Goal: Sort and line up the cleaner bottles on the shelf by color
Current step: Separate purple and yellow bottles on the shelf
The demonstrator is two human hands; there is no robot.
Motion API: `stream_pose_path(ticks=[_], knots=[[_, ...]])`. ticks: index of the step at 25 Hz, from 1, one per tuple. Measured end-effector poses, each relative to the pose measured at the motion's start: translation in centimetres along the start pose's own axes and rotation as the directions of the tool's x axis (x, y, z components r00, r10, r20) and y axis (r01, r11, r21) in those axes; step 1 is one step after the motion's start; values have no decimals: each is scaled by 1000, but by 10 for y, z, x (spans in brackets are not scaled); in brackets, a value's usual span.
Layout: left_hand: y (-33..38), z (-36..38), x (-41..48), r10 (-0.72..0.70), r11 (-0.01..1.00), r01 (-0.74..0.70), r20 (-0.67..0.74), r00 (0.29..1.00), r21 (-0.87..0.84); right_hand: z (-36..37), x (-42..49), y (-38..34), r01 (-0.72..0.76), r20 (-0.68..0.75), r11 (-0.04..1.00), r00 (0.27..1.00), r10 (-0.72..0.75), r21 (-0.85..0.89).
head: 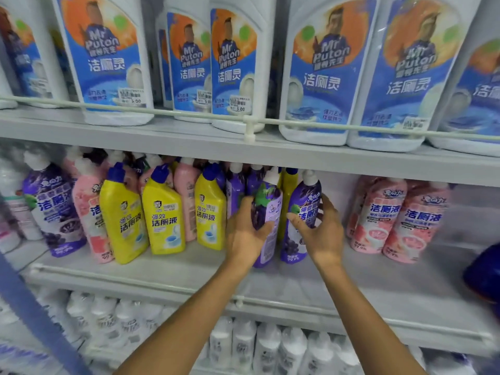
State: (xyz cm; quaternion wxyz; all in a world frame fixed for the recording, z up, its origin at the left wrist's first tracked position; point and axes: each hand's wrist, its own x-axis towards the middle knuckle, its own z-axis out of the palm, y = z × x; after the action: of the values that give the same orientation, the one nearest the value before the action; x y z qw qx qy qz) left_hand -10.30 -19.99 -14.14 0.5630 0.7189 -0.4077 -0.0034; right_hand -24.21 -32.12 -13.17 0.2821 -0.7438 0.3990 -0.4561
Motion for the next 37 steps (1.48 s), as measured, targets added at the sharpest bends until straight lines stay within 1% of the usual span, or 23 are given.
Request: stream_pose_path(ticks=[2,3,5,7,10,13,16,18,21,24,26,28,31,33,34,35,37], knots=[[-7,11,-6,-29,997,27,23,999,70,0,-1,9,-5,4,997,1000,5,83],[-11,15,-9,-32,996,31,9,999,82,0,-2,11,-6,15,992,1000,4,124],[-15,20,-16,-13,994,18,-54,998,106,3,-2,17,-4,67,976,998,-11,219],[-11,19,-22,-1,986,22,-128,992,166,8,-5,16,0,143,948,989,-48,317],[-3,3,-30,-31,967,87,-228,973,239,24,-11,10,-39,238,897,968,-75,441],[2,-14,-37,-91,944,173,-283,955,282,45,-15,5,-53,298,864,948,-114,500],[-4,-16,-34,-84,932,178,-288,954,315,54,-10,1,-24,323,852,931,-172,523],[-9,-18,-33,-82,938,166,-271,959,303,55,-7,0,-20,325,840,927,-187,542],[-12,-21,-32,-66,954,135,-255,965,266,57,-9,0,-34,325,830,929,-180,557],[-9,-22,-34,-67,966,132,-279,958,222,57,-11,-1,-80,335,814,931,-145,575],[-10,-24,-33,-104,978,144,-246,964,152,55,-11,-7,-97,333,816,935,-122,570],[-12,-33,-30,-187,981,193,-176,966,18,53,-15,-15,-110,299,823,951,-75,558],[-15,-63,-23,-287,950,272,-90,954,-153,51,-27,-28,-143,196,816,980,37,559],[-16,-97,-21,-298,929,267,-91,950,-256,47,-41,-46,-182,94,795,983,156,579],[-19,-120,-21,-287,919,240,-110,952,-314,47,-51,-61,-162,22,784,982,185,600],[-22,-143,-21,-276,909,211,-139,951,-359,48,-62,-78,-107,-45,770,984,173,629],[-28,-192,-19,-264,898,160,-210,941,-409,57,-85,-119,26,-108,733,992,64,679]])
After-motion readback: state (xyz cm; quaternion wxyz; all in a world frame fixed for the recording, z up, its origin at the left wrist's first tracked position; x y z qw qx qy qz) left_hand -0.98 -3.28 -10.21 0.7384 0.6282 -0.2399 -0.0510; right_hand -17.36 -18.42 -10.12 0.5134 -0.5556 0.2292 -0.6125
